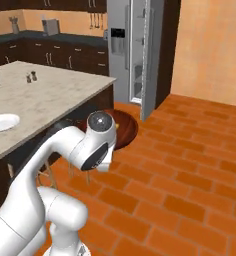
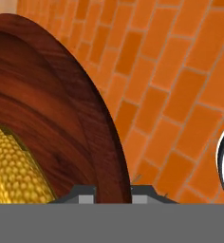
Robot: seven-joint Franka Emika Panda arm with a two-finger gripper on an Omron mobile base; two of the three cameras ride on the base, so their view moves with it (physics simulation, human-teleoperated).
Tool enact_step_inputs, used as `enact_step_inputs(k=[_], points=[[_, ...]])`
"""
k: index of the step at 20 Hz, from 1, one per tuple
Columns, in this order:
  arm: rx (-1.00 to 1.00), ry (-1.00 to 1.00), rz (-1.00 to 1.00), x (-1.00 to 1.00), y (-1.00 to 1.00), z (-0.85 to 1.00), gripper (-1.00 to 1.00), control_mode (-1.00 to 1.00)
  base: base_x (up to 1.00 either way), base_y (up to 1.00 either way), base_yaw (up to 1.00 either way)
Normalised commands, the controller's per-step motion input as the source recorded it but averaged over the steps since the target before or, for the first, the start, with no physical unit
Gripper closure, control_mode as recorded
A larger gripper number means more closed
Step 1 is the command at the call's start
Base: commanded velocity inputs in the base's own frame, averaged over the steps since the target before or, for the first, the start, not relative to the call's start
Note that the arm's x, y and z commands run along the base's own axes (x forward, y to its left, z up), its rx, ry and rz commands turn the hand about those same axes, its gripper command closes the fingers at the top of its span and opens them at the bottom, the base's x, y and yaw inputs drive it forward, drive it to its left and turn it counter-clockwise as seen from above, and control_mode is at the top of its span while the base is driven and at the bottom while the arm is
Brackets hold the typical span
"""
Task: Pick the chicken drumstick and corn from their plates and place them in the bowl. Then put the bowl in the fridge.
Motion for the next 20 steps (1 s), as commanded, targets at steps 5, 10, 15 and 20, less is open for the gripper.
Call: enact_step_inputs(k=[5, 10, 15, 20], points=[[0.0, 0.0, 0.0, 0.0, 0.0, 0.0, 1.0, 1.0, -1.0, 0.08, -0.3], [0.0, 0.0, 0.0, 0.0, 0.0, 0.0, 1.0, 1.0, -1.0, 0.3, -0.13], [0.0, 0.0, 0.0, 0.0, 0.0, 0.0, 1.0, 1.0, -1.0, 0.32, -0.11], [0.0, 0.0, 0.0, 0.0, 0.0, 0.0, 1.0, 1.0, -1.0, 0.47, -0.11]])
